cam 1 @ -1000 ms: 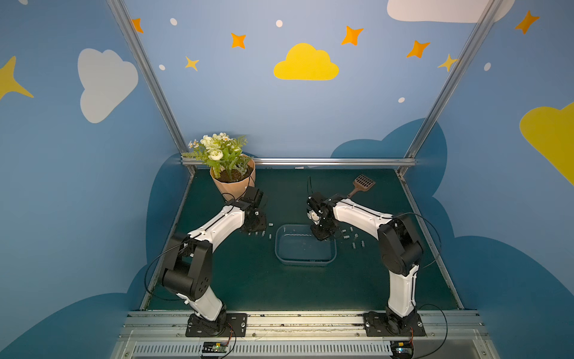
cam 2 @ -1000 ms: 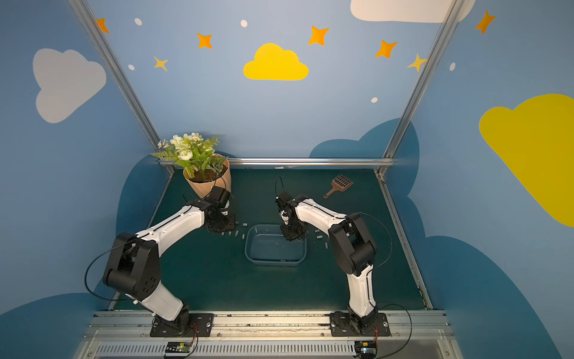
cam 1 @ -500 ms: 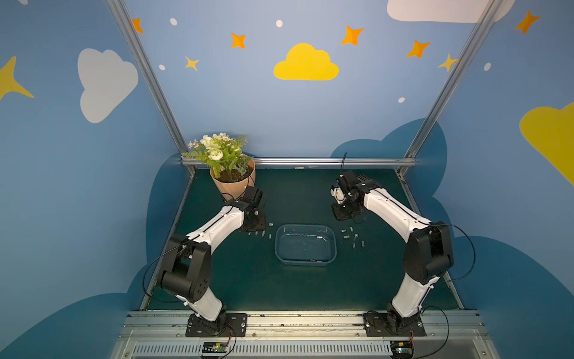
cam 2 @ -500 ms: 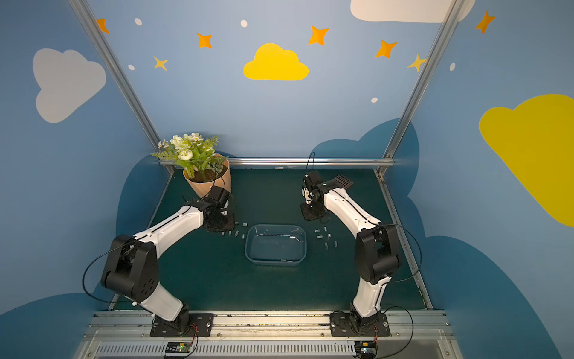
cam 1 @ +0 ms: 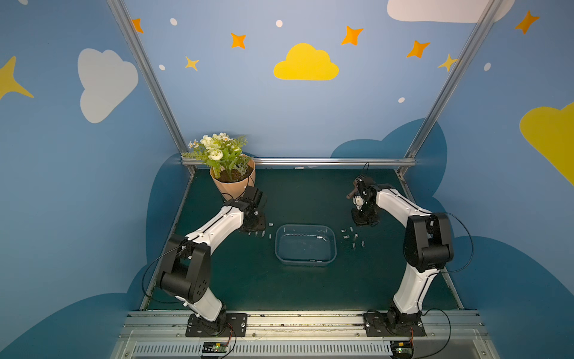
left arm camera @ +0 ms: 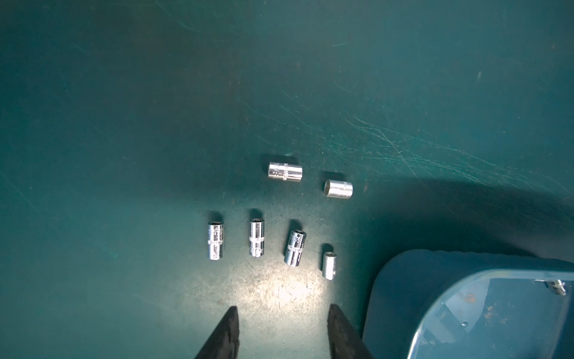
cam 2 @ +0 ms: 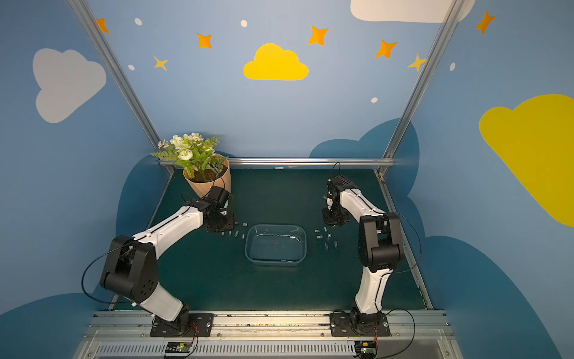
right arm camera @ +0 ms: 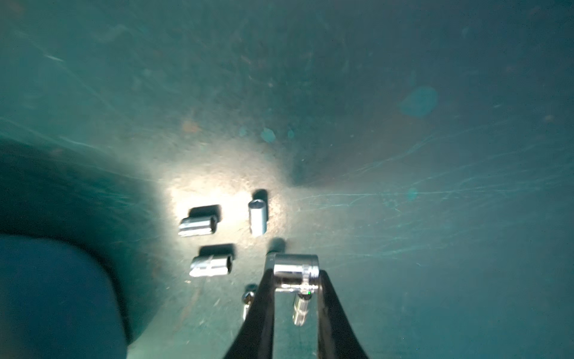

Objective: Take out the socket from the storage box
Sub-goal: Place the socket head at the center of the board.

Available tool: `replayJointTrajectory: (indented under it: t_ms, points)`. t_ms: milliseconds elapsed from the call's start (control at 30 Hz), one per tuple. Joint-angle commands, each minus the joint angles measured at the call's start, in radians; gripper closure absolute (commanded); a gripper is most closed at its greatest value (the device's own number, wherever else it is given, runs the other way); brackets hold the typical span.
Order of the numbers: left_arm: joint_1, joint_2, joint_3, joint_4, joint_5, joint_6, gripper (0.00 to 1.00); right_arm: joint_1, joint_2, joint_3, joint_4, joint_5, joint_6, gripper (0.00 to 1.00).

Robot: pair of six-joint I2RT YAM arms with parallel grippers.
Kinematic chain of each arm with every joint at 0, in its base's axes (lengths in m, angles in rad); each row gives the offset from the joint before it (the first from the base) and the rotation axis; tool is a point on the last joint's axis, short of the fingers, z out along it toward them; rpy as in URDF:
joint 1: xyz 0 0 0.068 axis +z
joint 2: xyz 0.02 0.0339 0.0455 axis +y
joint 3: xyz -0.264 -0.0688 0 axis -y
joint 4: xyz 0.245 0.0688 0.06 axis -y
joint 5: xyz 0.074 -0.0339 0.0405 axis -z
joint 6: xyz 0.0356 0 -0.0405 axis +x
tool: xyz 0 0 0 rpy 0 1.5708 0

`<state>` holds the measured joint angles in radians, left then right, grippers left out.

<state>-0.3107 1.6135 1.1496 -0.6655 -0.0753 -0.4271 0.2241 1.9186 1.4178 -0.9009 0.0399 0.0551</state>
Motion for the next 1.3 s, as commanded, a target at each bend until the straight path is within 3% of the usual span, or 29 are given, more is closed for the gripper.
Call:
replayJointTrajectory:
  t_ms: [0, 633, 933, 1267]
  points:
    - [-0.003, -0.035, -0.014, -0.023, -0.006, -0.004, 0.52, -0.004, 0.037, -0.01, -0.012, 0.024, -0.008, 0.81]
    - [-0.001, -0.071, -0.027, -0.028, -0.001, -0.004, 0.52, -0.03, 0.095, -0.016, -0.004, 0.029, 0.004, 0.78]
    - [-0.003, -0.11, -0.014, -0.042, -0.01, 0.012, 0.52, -0.031, 0.065, -0.018, -0.003, 0.03, 0.006, 0.68]
    - [-0.004, -0.134, 0.03, -0.067, 0.011, 0.025, 0.52, -0.035, 0.023, 0.0, -0.026, 0.034, 0.0, 0.64]
